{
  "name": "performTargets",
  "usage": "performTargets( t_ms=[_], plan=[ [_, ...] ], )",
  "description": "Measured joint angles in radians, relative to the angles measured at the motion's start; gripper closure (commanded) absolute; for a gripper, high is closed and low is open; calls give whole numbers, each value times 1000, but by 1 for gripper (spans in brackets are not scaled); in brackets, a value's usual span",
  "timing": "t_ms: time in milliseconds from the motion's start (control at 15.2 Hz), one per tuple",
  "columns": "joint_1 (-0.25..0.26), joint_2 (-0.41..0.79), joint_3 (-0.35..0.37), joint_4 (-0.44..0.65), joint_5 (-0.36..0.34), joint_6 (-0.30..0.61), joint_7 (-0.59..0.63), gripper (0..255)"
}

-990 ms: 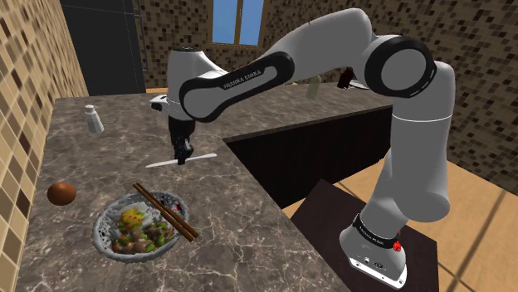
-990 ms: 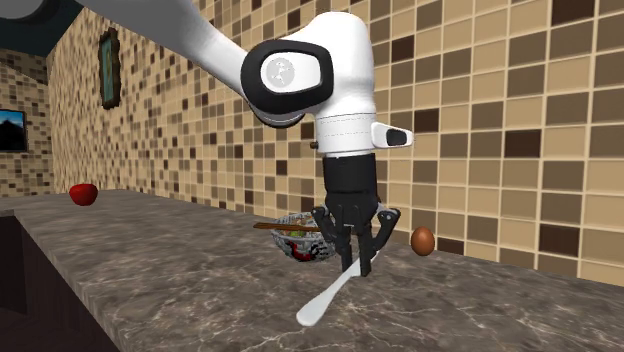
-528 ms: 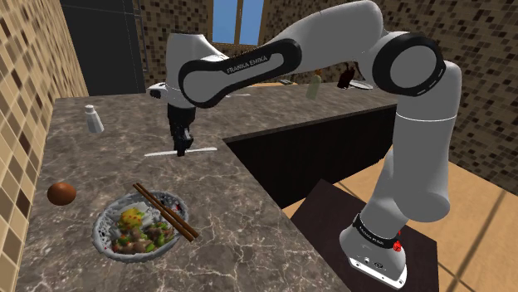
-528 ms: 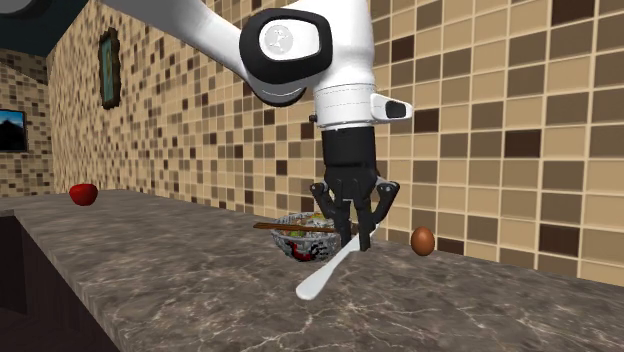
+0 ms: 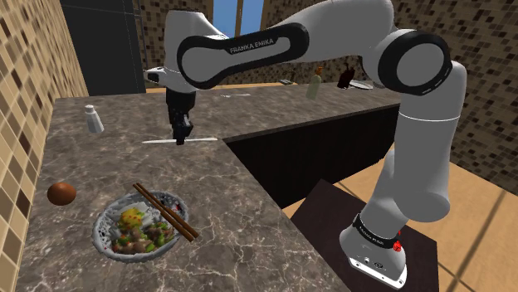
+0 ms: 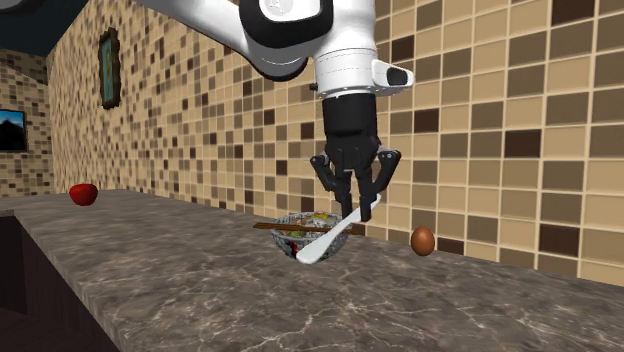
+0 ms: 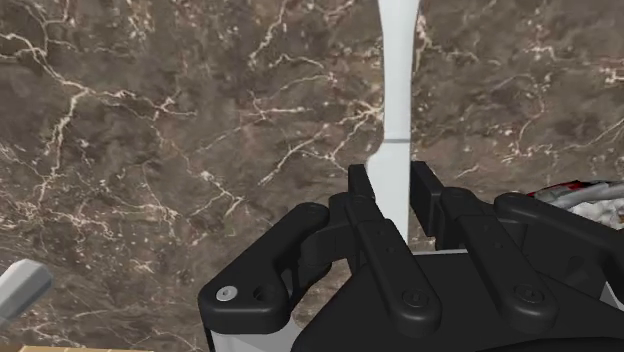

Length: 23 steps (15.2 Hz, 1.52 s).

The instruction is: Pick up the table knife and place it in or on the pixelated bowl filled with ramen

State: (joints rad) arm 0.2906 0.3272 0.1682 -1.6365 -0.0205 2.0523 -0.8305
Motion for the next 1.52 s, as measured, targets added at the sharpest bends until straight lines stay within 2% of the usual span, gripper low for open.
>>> performTargets(
  t_ms=[264,396,924,1518],
  plan=[
    [-1,-10,1,38,2,-48,-1,255],
    [17,-23,9,28,-1,-51,26,255],
    [128,-39,61,3,-31,-40,197,255],
    [268,32,113,107,-85,-79,396,255]
  ],
)
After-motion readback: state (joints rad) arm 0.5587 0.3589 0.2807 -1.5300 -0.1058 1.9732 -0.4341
